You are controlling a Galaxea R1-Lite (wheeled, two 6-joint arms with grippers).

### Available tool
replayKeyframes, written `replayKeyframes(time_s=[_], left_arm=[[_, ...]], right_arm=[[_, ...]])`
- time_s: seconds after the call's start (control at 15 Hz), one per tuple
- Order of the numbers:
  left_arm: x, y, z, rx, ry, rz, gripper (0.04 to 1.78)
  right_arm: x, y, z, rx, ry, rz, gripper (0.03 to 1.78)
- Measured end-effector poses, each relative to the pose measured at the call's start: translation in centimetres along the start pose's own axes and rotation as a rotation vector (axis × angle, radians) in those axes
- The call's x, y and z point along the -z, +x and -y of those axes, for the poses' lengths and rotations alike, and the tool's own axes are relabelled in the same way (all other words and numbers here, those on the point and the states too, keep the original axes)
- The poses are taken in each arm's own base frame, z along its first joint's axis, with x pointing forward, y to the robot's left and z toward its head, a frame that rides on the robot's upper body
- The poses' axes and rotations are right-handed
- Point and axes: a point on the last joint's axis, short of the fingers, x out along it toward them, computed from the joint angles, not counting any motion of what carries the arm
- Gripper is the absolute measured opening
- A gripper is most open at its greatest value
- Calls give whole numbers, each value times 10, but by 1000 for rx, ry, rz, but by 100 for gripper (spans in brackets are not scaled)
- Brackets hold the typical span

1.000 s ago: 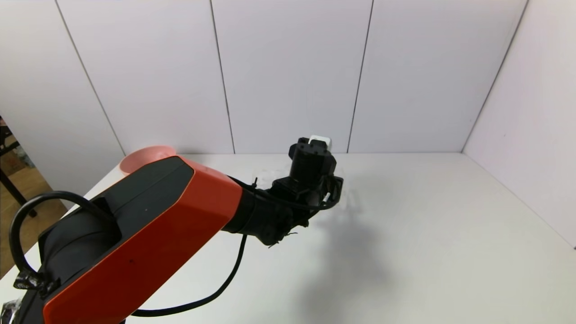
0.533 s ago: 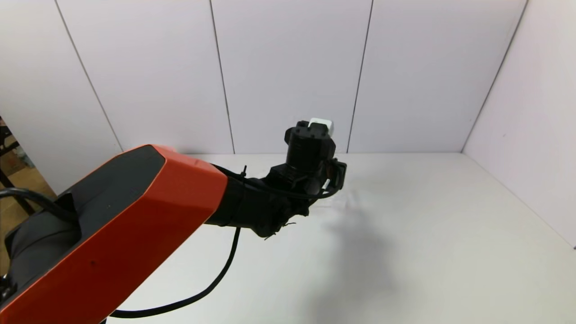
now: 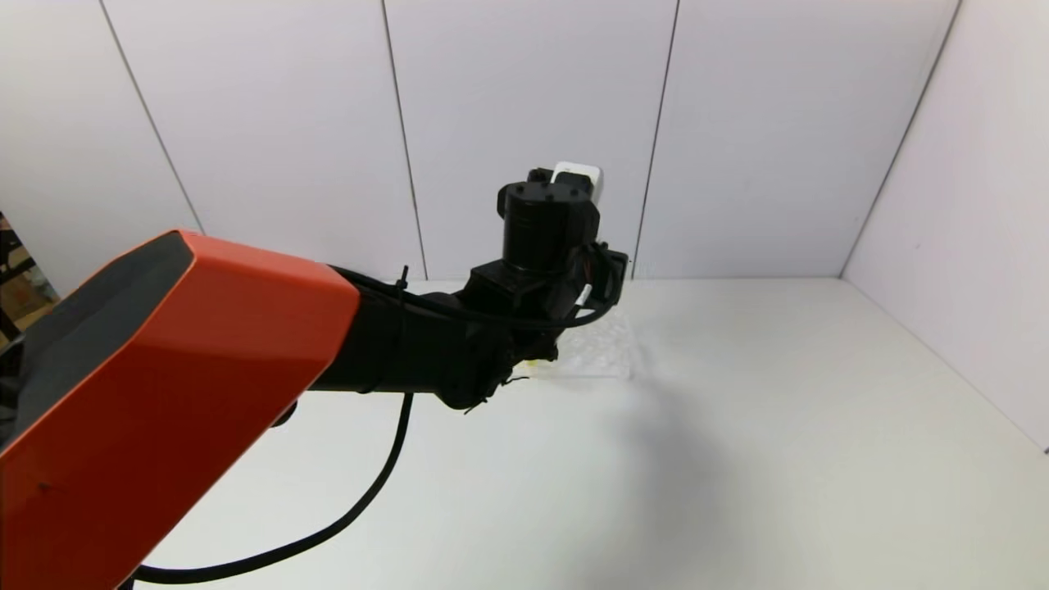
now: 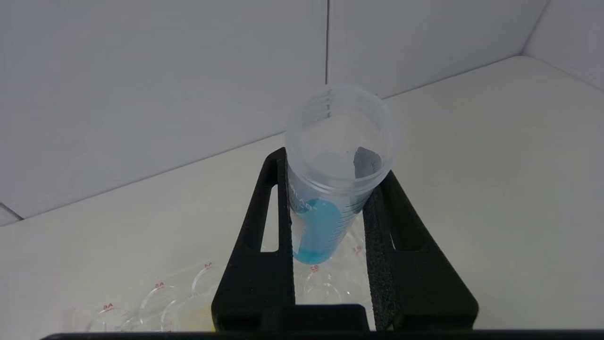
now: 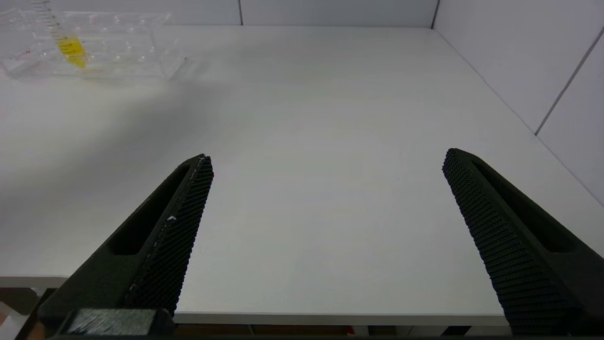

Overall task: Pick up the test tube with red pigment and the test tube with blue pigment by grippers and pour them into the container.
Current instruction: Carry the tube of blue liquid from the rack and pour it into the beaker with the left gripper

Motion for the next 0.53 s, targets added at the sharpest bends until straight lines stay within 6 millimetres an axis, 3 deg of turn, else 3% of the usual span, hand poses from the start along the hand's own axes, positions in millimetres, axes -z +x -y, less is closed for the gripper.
replayKeyframes(time_s=[0.53], left_arm=[[-47,-37,-17,-43,40,64,44]], right_arm=[[0,0,0,0,0,0,178]])
